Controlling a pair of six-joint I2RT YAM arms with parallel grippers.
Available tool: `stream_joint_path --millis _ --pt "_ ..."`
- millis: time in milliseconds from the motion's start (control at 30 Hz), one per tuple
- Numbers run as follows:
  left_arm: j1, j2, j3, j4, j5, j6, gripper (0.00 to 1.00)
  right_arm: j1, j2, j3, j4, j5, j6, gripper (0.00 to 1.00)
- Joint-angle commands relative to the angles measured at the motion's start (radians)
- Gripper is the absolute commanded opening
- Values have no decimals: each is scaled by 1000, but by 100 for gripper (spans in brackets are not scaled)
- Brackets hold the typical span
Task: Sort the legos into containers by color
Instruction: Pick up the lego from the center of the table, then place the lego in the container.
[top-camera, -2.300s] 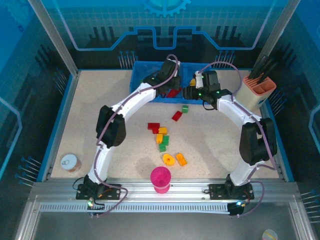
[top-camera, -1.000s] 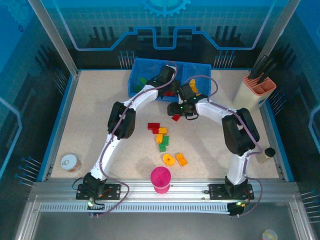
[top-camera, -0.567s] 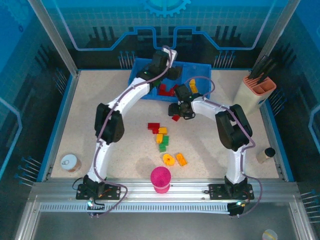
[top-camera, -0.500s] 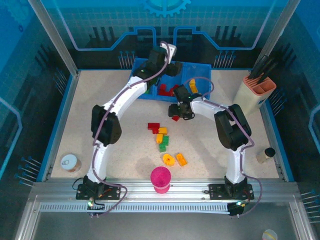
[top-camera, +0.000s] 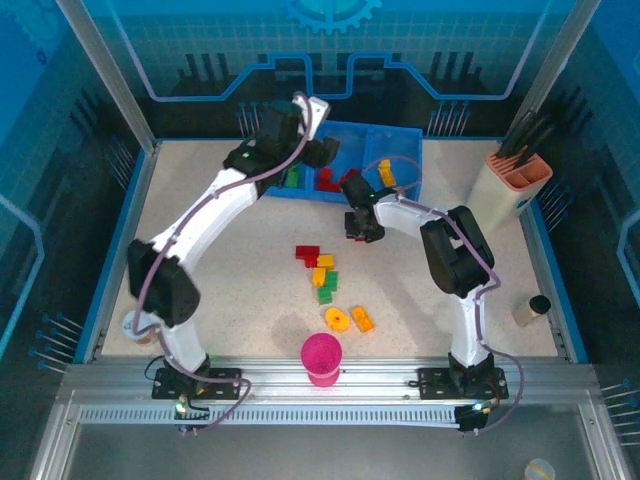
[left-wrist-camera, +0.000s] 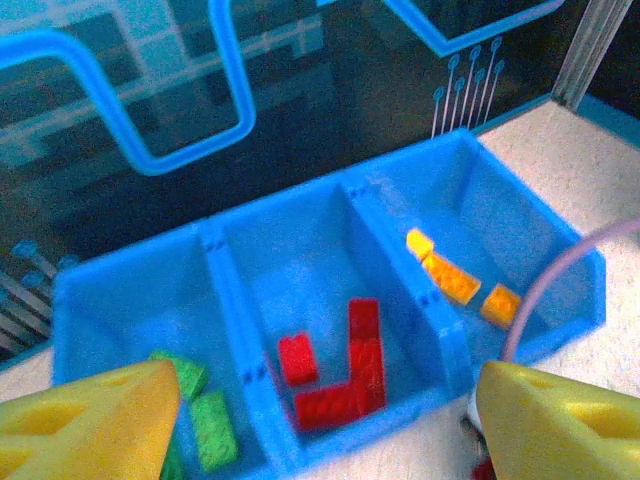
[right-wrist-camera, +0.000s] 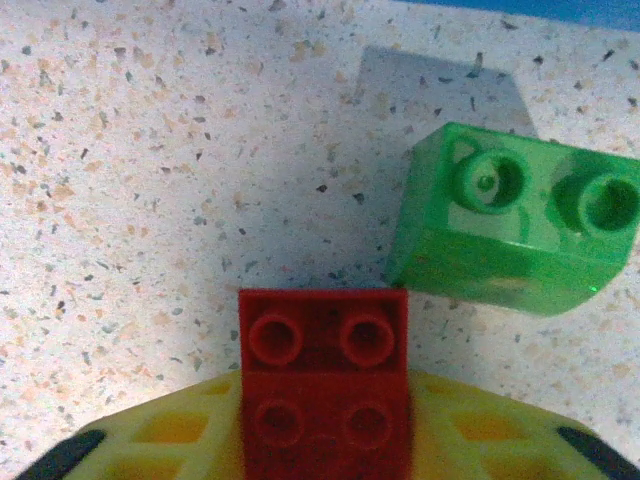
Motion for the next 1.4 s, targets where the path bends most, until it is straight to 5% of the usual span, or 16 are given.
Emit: stream_joint_path --millis 0,300,533,1033,1367 --pt "23 -194 -112 -19 -61 -5 80 6 51 -10 32 -12 -37 31" --pt "134 -547 -452 -112 -4 -105 82 6 -168 -65 -11 2 -189 24" --pt "206 -735 -605 -179 -20 -75 86 14 -232 109 -9 43 -307 24" --pt "211 -763 -685 -290 125 -155 89 13 154 548 155 165 -499 24" --pt "184 -691 -698 -255 116 -214 85 6 344 701 142 127 -529 29"
